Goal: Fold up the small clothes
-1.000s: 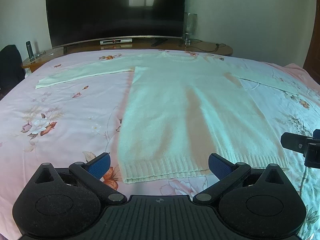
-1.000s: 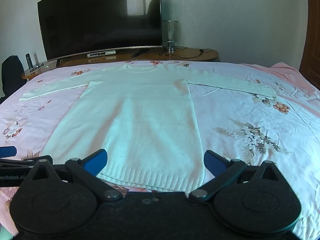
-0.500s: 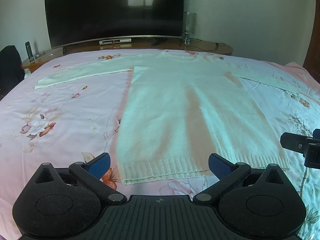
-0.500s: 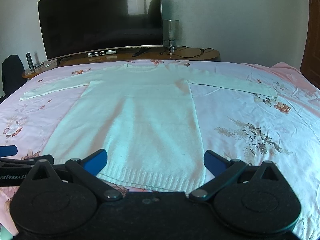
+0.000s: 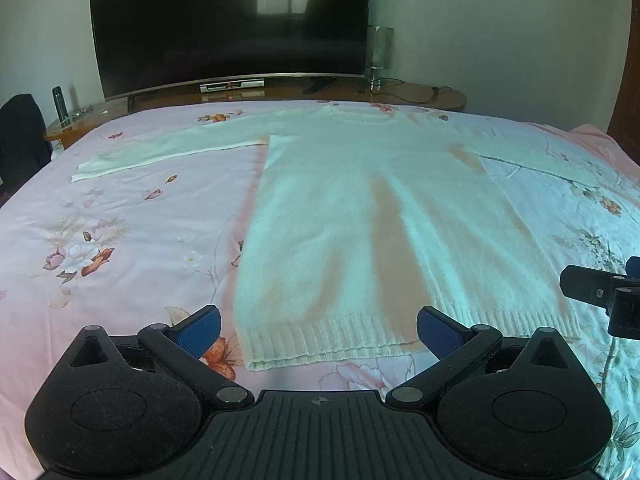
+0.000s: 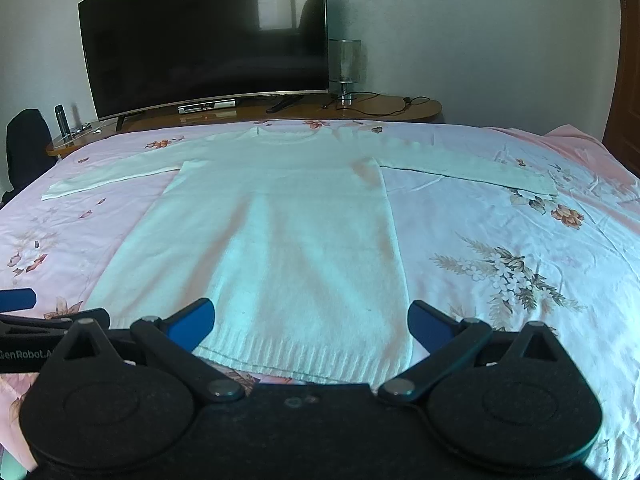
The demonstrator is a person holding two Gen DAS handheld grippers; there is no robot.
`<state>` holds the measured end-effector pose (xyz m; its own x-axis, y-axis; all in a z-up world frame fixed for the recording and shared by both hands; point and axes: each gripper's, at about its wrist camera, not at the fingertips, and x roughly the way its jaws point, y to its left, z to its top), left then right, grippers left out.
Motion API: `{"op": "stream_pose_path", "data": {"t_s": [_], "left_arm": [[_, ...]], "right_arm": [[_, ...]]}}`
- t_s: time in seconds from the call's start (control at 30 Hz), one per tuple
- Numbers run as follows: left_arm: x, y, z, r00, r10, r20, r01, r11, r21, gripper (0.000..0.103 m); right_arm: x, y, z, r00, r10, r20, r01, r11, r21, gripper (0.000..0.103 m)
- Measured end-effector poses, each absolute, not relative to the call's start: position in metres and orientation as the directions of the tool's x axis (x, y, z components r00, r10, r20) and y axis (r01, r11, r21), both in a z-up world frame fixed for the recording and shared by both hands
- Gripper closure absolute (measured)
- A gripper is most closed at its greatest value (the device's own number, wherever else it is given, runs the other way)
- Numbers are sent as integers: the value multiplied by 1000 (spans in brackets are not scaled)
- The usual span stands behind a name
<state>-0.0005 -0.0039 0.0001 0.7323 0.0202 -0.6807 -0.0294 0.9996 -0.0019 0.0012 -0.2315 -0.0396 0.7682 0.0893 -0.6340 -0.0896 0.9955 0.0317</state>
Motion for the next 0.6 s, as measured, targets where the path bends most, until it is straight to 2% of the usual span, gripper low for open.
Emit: {"op": "stream_pose_path", "data": {"t_s": [0.6], "left_arm": [[-1, -5, 3, 734, 22, -678, -28, 1000, 2, 0]], "right_arm": [[1, -230, -39, 771, 92, -630, -93, 995, 31, 0]]}}
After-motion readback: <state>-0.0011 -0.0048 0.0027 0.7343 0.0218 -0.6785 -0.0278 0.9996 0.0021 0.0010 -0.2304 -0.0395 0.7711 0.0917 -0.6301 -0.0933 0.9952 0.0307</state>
